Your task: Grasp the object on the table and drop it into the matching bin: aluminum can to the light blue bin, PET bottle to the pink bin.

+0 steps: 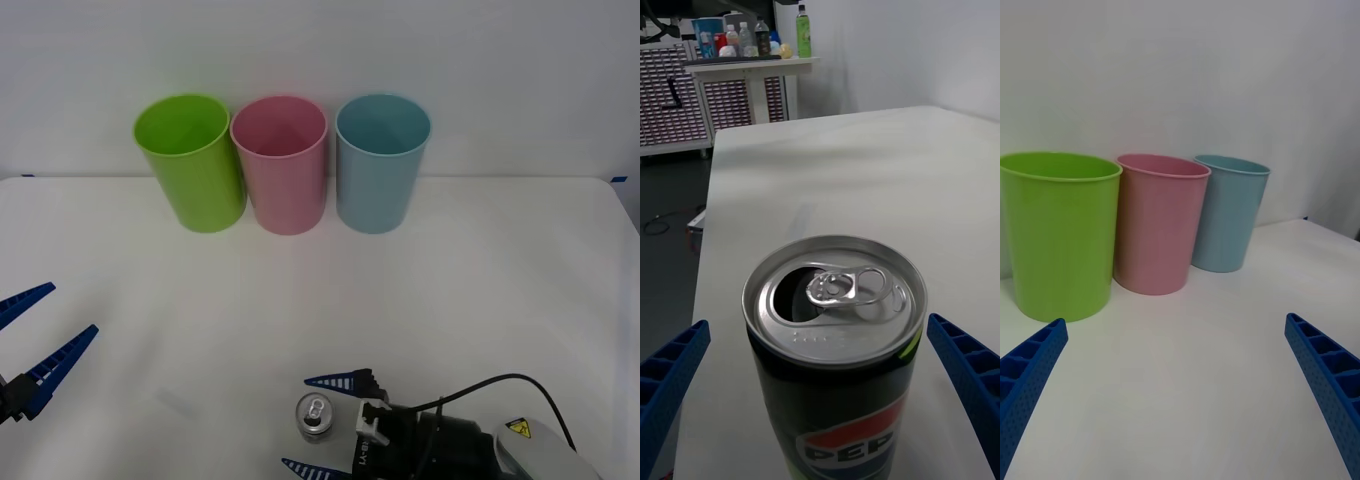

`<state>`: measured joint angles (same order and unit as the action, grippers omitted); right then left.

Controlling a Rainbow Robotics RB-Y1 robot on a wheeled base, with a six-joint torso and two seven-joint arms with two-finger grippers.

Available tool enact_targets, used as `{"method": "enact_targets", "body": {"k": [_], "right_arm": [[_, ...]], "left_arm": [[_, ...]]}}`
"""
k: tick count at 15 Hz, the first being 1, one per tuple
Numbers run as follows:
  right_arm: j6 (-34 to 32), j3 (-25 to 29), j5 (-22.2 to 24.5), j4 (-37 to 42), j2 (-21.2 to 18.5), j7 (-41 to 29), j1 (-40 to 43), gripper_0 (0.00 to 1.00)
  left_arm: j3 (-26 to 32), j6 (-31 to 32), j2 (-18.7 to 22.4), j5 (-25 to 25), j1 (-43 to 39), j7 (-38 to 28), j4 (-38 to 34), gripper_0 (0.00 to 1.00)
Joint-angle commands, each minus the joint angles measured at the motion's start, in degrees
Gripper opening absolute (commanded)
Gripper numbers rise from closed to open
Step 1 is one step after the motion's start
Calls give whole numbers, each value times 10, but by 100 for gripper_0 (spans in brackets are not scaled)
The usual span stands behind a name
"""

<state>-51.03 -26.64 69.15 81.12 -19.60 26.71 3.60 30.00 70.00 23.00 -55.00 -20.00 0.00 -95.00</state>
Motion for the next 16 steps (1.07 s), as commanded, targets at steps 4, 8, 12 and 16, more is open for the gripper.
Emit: {"method": "enact_targets", "body": {"k": [4,8,12,16], "right_arm": [[6,-5,0,0,0,3,0,100],[7,-6,1,0,7,9,0,0],[11,-7,1,0,12,10,0,0],[14,-6,-9,1,14,5,0,0]], "left_arm": [[0,0,0,0,0,0,0,100],[0,0,0,0,0,0,0,100],[0,0,0,0,0,0,0,100],[0,0,0,0,0,0,0,100]]}}
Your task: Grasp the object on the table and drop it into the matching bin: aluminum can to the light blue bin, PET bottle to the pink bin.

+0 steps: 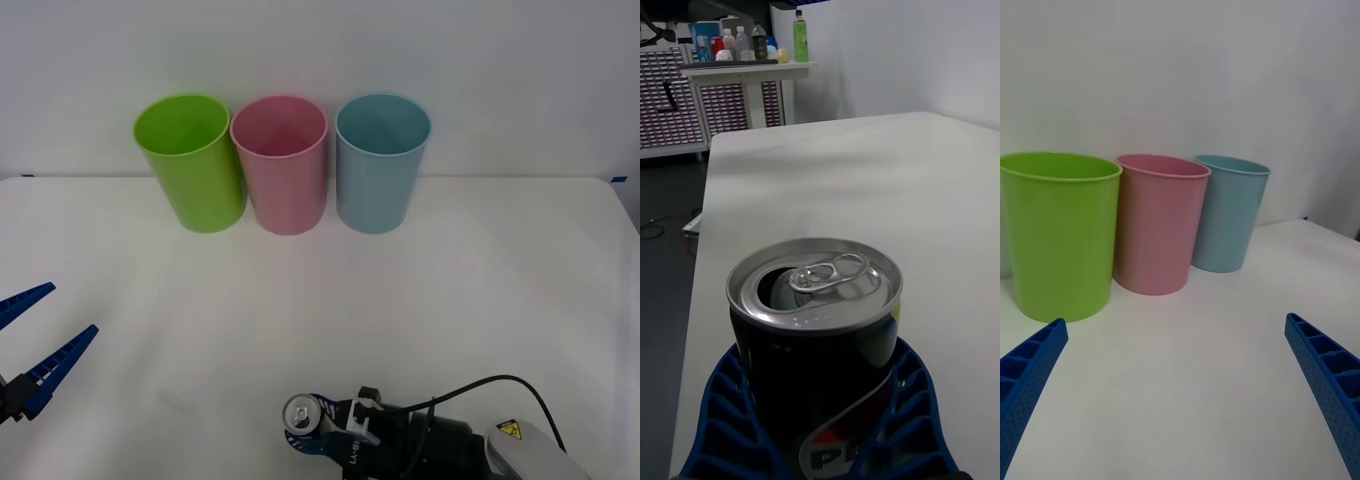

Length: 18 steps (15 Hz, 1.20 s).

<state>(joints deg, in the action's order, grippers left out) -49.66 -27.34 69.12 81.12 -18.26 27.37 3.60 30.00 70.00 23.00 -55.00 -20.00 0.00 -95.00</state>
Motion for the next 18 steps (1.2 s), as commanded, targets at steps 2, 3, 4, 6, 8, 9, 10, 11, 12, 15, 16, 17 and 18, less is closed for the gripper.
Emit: {"method": "enact_targets", "body": {"k": [2,3,4,6,8,9,10,11,12,15,16,17,18], "right_arm": [[0,4,-22,7,2,-2,2,0],[0,12,-29,13,-2,-3,3,0],[-4,18,-39,17,-6,-5,3,0],[-7,40,-62,35,-16,-9,11,0],[-6,72,-62,71,-21,-18,30,0],[-5,92,-65,94,-27,-31,44,0],[-4,104,-66,112,-32,-52,53,0],[-4,113,-73,130,-38,-70,62,0],[-1,123,-85,152,-47,-94,74,0],[7,164,-95,199,-54,-159,92,0],[11,176,-95,207,-54,-176,92,0],[17,186,-98,215,-55,-195,92,0],[34,198,-100,231,-54,-212,92,0]], "left_arm": [[0,0,0,0,0,0,0,100],[0,0,0,0,0,0,0,100],[0,0,0,0,0,0,0,100],[0,0,0,0,0,0,0,100],[0,0,0,0,0,0,0,100],[0,0,0,0,0,0,0,100],[0,0,0,0,0,0,0,100],[0,0,0,0,0,0,0,100],[0,0,0,0,0,0,0,100],[0,0,0,0,0,0,0,100],[0,0,0,0,0,0,0,100],[0,0,0,0,0,0,0,100],[0,0,0,0,0,0,0,100]]}}
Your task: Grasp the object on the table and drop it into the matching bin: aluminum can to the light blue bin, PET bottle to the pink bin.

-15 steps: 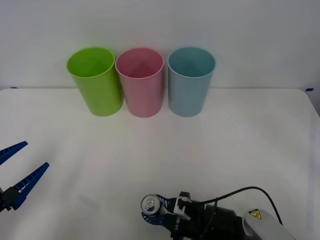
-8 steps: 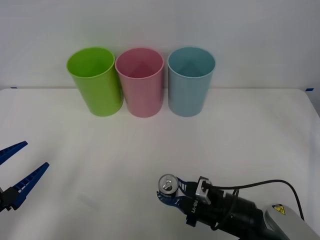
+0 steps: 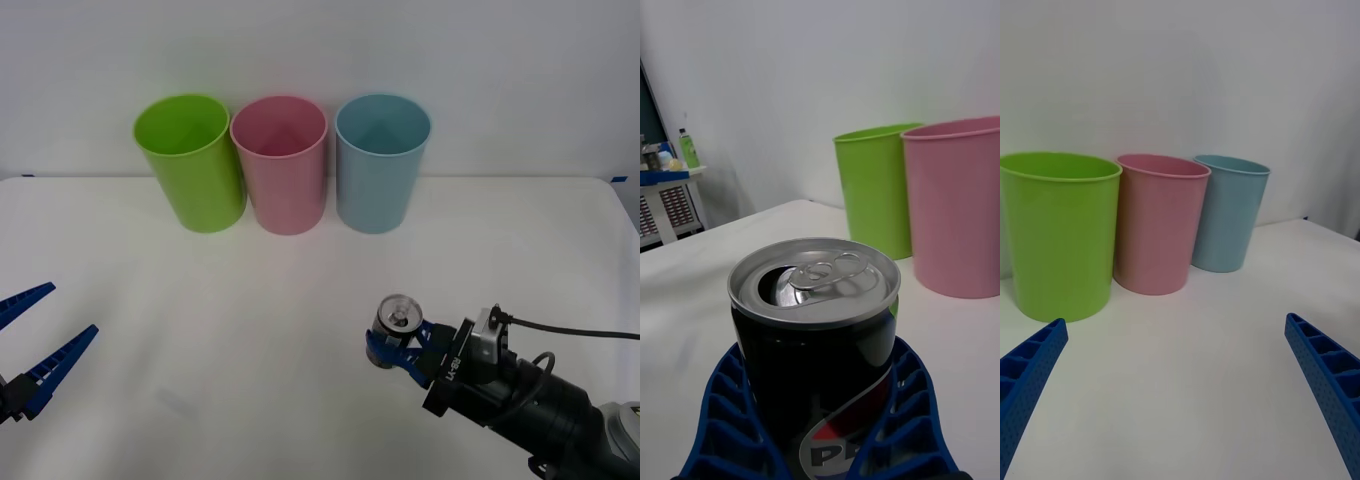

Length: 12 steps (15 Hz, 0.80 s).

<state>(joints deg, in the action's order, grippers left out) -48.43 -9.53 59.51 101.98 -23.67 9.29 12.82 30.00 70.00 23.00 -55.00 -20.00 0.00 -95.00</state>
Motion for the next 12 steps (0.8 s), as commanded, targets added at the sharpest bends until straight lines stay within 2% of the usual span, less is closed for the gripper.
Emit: {"method": "enact_targets", "body": {"k": [1,7,12], "right_arm": [[40,28,-4,40,0,-49,-1,0],[161,40,-2,95,-12,-137,-59,0],[239,38,10,88,-42,-156,-144,0]], "left_arm": [[0,0,0,0,0,0,0,100],[0,0,0,0,0,0,0,100],[0,0,0,0,0,0,0,100]]}}
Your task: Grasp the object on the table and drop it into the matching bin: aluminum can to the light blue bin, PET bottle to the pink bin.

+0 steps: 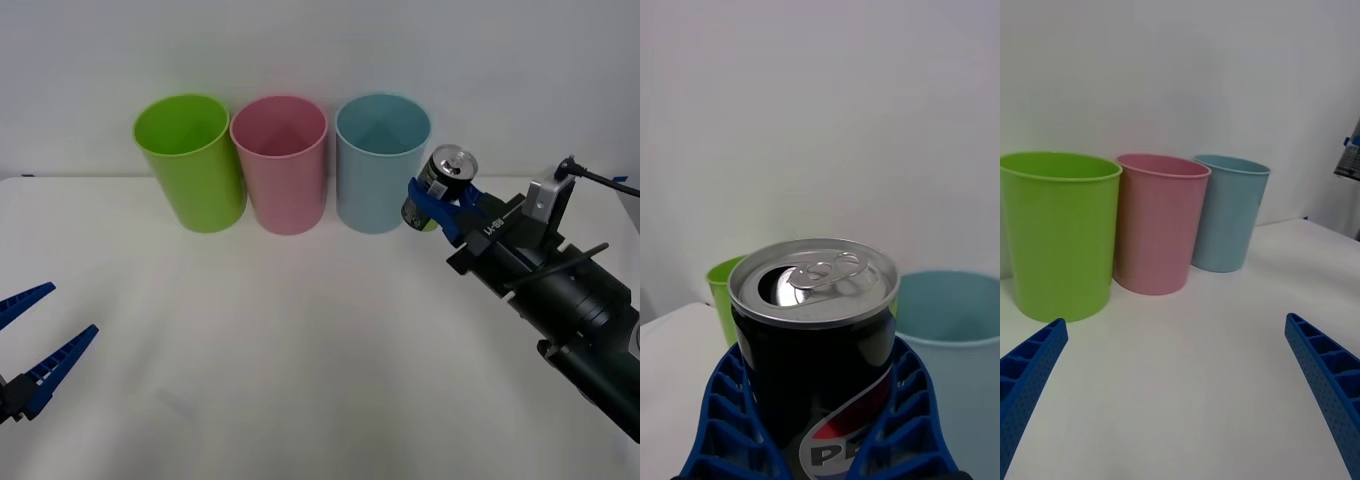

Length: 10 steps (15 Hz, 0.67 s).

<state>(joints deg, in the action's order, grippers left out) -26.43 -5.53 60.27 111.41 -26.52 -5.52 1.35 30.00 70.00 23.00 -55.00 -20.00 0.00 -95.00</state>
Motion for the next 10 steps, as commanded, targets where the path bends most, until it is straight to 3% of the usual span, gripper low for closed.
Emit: {"method": "enact_targets", "body": {"k": [1,6,10], "right_arm": [[27,-4,2,-11,-21,-13,-46,0],[28,-14,2,-107,-44,-36,-166,0],[28,-24,9,-198,-41,-42,-249,0]], "left_arm": [[0,0,0,0,0,0,0,100],[0,0,0,0,0,0,0,100],[0,0,0,0,0,0,0,100]]}}
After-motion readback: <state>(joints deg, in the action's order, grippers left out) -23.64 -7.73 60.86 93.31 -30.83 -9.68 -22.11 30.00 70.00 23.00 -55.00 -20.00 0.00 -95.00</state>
